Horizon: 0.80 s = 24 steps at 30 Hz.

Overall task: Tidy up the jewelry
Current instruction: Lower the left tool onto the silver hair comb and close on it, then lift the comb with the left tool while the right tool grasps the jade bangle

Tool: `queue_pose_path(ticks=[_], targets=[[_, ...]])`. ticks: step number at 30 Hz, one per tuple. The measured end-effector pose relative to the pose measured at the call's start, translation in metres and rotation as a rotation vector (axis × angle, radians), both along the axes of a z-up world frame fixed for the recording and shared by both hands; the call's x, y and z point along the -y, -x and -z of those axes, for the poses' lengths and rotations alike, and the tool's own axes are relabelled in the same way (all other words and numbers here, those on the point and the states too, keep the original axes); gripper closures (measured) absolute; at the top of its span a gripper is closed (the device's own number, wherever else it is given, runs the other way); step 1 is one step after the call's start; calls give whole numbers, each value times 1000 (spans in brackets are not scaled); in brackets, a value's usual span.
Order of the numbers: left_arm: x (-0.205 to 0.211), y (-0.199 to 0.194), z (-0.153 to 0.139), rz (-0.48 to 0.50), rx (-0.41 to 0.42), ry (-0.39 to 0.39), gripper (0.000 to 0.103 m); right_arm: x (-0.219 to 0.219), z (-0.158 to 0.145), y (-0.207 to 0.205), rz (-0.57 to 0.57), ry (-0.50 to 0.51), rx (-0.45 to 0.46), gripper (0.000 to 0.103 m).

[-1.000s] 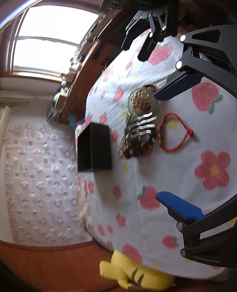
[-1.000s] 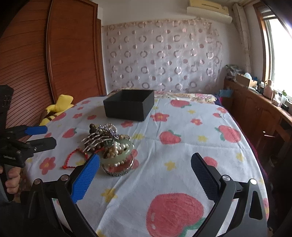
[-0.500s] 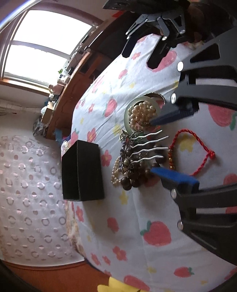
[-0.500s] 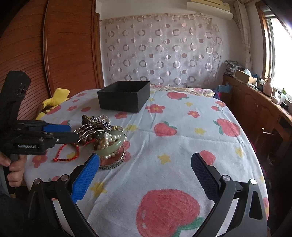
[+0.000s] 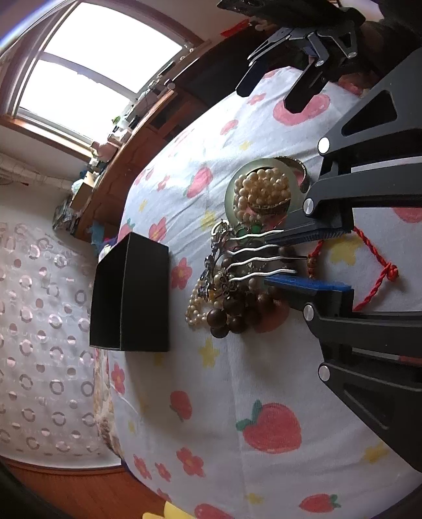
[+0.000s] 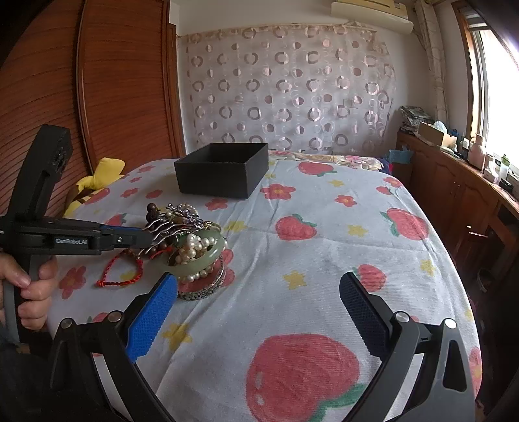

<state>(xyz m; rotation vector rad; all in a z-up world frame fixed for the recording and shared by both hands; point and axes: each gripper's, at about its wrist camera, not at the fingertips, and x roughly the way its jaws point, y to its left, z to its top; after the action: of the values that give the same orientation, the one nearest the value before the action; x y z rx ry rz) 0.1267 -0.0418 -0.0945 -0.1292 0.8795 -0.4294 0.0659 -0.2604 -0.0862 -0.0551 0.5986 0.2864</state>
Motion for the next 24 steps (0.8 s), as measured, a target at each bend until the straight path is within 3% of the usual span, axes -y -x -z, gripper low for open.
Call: queue_pose_path(ticks=[1, 9, 16, 24], targets=[[0, 0, 0, -1, 1, 2, 93, 0, 0, 0, 0, 1, 0, 2], [0, 9, -13, 25, 52, 20, 102, 0, 1, 1, 2, 5, 3, 2], [14, 23, -31, 49, 141, -48, 102, 0, 1, 0, 4, 8, 7, 2], [0, 42, -53, 23, 226, -30, 102, -7, -3, -3, -35, 6, 9, 2]])
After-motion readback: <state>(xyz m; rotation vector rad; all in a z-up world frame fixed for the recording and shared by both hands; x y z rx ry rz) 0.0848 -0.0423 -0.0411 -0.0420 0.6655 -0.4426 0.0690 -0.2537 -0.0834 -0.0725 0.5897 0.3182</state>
